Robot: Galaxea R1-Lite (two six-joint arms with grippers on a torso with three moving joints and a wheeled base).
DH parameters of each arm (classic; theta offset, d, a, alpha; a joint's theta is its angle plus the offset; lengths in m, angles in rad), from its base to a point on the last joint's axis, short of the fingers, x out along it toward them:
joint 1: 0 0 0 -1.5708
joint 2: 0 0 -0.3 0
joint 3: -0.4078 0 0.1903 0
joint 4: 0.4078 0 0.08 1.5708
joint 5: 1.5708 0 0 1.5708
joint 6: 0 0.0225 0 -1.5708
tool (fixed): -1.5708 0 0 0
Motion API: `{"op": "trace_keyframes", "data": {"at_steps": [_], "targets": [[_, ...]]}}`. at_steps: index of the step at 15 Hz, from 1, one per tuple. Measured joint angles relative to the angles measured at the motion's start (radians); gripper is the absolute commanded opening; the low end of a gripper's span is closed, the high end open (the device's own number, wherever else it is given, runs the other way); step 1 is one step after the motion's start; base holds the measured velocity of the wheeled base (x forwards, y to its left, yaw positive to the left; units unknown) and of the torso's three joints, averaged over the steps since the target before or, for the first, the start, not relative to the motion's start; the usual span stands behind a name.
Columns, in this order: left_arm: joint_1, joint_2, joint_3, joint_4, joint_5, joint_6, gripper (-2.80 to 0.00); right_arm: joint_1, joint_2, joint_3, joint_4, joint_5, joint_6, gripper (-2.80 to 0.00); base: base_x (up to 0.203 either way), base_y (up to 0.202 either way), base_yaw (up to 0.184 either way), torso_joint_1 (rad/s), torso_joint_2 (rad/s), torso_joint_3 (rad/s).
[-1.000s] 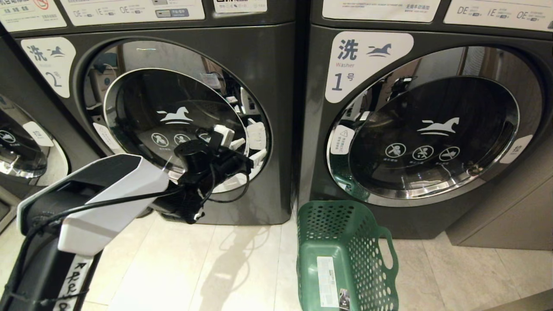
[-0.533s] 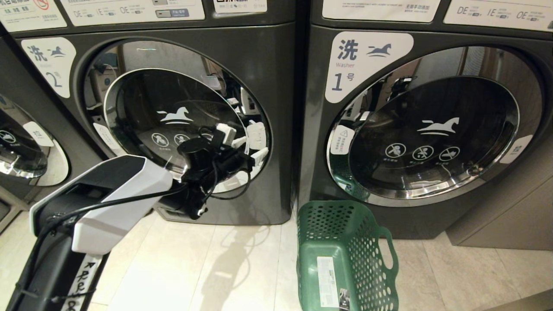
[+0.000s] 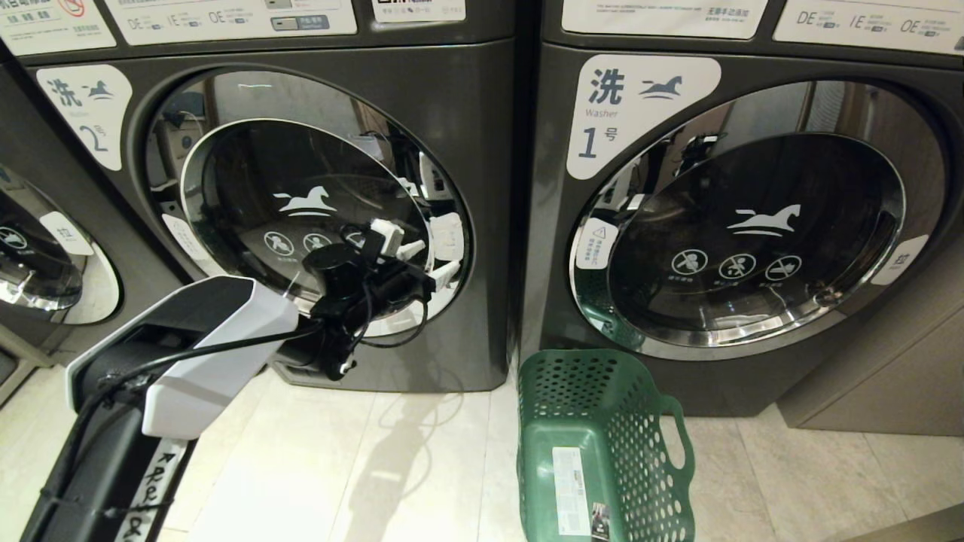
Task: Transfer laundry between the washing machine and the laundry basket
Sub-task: Open the lid of the washing machine
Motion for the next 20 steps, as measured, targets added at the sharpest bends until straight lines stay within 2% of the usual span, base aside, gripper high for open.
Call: {"op": "trace_keyframes", "data": {"at_steps": [6,13,20], "targets": [[0.008,0.022,-0.048,0.003,-0.015,-0.004,0.0,0.0,0.0,0.0,0.0,0.0,0.0,-2.8,0.0,0.0,0.0,0.0,0.0,0.0],[-0.011,0.022,-0.054,0.005,-0.062,-0.001,0.0,0.0,0.0,0.0,0.0,0.0,0.0,-2.8,0.0,0.0,0.0,0.0,0.0,0.0],[-0.011,0.034,-0.061,0.009,-0.078,0.0,0.0,0.0,0.0,0.0,0.0,0.0,0.0,-2.8,0.0,0.0,0.0,0.0,0.0,0.0]]}}
